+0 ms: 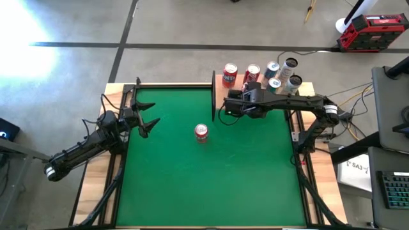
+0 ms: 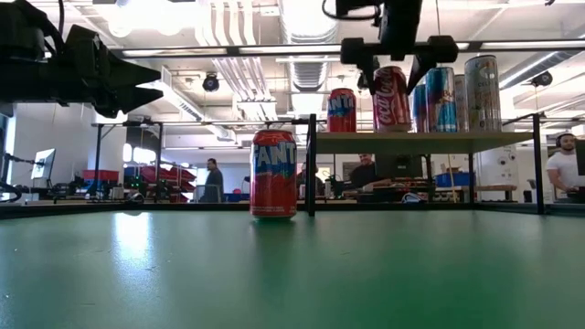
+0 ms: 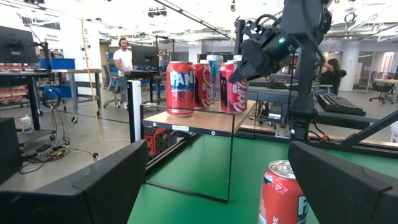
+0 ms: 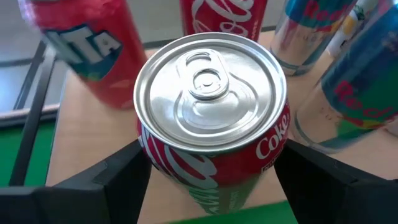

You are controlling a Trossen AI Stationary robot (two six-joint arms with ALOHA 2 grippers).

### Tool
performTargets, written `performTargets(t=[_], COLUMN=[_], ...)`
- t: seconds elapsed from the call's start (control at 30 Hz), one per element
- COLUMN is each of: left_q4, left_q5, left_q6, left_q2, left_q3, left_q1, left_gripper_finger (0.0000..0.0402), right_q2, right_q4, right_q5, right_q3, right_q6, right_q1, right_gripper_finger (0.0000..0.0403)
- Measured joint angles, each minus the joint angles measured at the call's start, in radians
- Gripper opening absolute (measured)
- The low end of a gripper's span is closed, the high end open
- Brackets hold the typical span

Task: Place canned beverage on shelf
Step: Put the red soda can on the shelf aligned with the other red soda can

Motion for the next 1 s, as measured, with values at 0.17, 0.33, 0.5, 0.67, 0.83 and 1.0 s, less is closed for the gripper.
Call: performTargets(t=[0.17, 0.33, 0.5, 0.67, 0.83, 1.0], left_q4=[0.000, 0.000, 0.000, 0.000, 0.000, 0.000], left_q5=[0.000, 0.000, 0.000, 0.000, 0.000, 0.000], left_q6=[0.000, 0.000, 0.000, 0.000, 0.000, 0.000], left_q2=[0.000, 0.000, 0.000, 0.000, 0.000, 0.000], left_q3=[0.000, 0.000, 0.000, 0.000, 0.000, 0.000], left_q1=[0.000, 0.000, 0.000, 0.000, 0.000, 0.000], left_gripper_finger=[0.0372, 0.0372, 0.0372, 0.0372, 0.0372, 0.0372], right_q2=[-0.033, -0.037, -0.036, -0.036, -0.037, -0.037], right_q4=[-0.001, 0.001, 0.005, 0.010, 0.041, 0.065], right_q5=[-0.016, -0.013, -0.004, 0.019, 0.041, 0.047], right_q3=[0.000, -0.001, -0.023, -0.064, -0.084, -0.098], right_q6=[-0.079, -0.131, -0.124, -0.056, -0.038, -0.036], right_q1=[0.007, 0.005, -0.002, -0.016, -0.020, -0.022], right_gripper_finger=[0.0293, 0.0293, 0.0293, 0.0293, 0.0293, 0.0293])
